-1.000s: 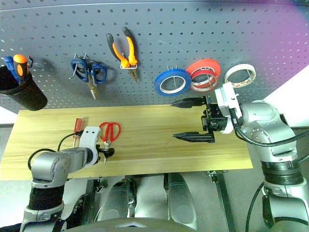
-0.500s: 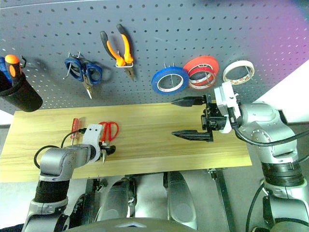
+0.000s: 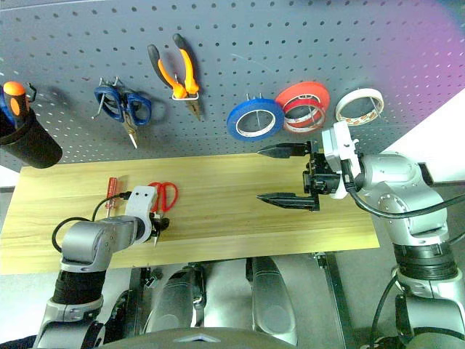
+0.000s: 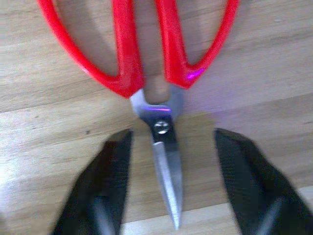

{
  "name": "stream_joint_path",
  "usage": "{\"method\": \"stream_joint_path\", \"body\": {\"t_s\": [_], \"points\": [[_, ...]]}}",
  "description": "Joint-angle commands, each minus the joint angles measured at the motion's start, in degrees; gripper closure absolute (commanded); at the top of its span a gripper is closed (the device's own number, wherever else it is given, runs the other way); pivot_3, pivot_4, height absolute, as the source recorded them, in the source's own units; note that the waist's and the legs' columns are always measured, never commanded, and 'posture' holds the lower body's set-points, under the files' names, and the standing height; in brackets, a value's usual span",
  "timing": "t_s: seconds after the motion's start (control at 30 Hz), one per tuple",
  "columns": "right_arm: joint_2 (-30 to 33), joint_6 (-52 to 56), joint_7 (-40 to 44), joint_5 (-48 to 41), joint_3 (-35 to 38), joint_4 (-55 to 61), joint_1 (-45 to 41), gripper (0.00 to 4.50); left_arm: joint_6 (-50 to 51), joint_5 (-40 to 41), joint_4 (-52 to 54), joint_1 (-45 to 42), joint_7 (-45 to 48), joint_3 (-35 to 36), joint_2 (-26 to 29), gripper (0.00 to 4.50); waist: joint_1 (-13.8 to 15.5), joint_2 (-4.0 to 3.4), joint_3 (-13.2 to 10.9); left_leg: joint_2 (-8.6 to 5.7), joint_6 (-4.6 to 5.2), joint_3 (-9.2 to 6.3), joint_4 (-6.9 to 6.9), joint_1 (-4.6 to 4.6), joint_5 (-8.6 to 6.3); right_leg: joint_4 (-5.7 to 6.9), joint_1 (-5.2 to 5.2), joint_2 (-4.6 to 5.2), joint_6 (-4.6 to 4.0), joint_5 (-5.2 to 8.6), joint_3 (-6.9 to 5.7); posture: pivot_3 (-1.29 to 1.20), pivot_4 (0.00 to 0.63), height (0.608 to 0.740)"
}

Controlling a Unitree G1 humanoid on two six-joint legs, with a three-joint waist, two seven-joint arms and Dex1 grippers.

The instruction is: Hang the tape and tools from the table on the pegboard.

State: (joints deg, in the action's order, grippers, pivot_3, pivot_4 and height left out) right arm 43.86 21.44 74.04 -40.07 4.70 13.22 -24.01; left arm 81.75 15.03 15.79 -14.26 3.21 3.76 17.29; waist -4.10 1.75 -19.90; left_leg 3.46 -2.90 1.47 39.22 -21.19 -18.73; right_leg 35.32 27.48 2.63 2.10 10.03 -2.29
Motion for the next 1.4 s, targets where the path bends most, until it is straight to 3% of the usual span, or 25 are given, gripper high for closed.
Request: {"method": "stream_joint_path", "body": {"t_s": [0.03,0.13,0.17,0.4,0.57,1.07,1.17,1.4], "points": [[0.56,-0.83,-0.13,-0.17,1.87,0.78,-1.12,0.0,0.81,-0.86,-0.19,1.12,-0.13,0.61,-0.75,3.24,-0.01,-0.03,-0.15,0.0,0.0,0.0,0.0,0.0,0.0,0.0,0.0,0.0,0.0,0.0,0.0,-0.22,0.388,0.733],[0.5,-0.85,-0.23,-0.07,1.97,0.63,-1.42,0.0,1.13,-1.14,-0.3,1.03,0.22,0.87,-1.26,4.19,0.02,-0.12,-0.3,0.0,0.0,0.0,0.0,0.01,0.0,0.0,0.0,0.0,0.0,0.0,0.0,-0.22,0.388,0.733],[0.46,-0.83,-0.32,-0.01,2.03,0.45,-1.53,0.0,1.03,-1.32,-0.39,0.99,0.19,0.89,-1.35,4.24,0.02,-0.13,-0.34,0.0,0.0,0.0,-0.01,0.0,0.0,0.0,0.0,0.0,0.01,0.01,0.0,-0.22,0.388,0.733],[0.1,-1.24,-0.64,0.21,1.76,-0.02,-1.67,0.0,0.07,-2.29,-0.25,0.71,0.1,1.3,-1.96,4.24,-0.01,-0.17,-0.37,-0.02,0.0,0.0,-0.01,0.01,0.0,0.01,-0.01,0.01,0.02,0.01,0.0,-0.22,0.386,0.733],[0.35,0.46,0.79,-2.5,2.39,0.1,-1.76,0.0,-5.17,-2.19,2.99,1.57,3.18,-0.54,1.54,4.24,-0.01,-0.12,-0.48,-0.02,0.0,0.0,-0.01,-0.02,0.0,0.01,0.03,0.01,0.02,0.01,0.0,-0.21,0.382,0.733],[0.58,1.51,5.14,-4.76,4.47,-5.11,-3.89,0.0,-22.22,-2.43,14.39,13.61,8.3,2.36,6.89,4.24,0.03,-0.01,-0.76,0.0,0.01,0.05,-0.03,-0.19,-0.01,-0.05,0.23,0.02,0.05,0.02,0.01,-0.18,0.352,0.733],[0.85,2.39,6.2,-5.45,4.86,-6.67,-4.48,0.0,-33.82,-5.0,14.85,17.62,10.06,2.79,9.45,4.24,0.05,0.0,-0.75,0.01,0.01,0.03,-0.04,-0.22,-0.01,-0.06,0.24,0.01,0.05,0.02,0.01,-0.17,0.33,0.733],[0.38,1.67,7.38,-4.93,5.27,-7.91,-4.01,0.0,-58.97,-5.99,11.93,26.1,14.46,6.51,8.87,4.24,0.09,0.0,-0.75,0.02,0.03,0.15,-0.04,-0.31,-0.02,-0.07,0.37,0.04,0.06,0.02,0.04,-0.17,0.315,0.733]]}}
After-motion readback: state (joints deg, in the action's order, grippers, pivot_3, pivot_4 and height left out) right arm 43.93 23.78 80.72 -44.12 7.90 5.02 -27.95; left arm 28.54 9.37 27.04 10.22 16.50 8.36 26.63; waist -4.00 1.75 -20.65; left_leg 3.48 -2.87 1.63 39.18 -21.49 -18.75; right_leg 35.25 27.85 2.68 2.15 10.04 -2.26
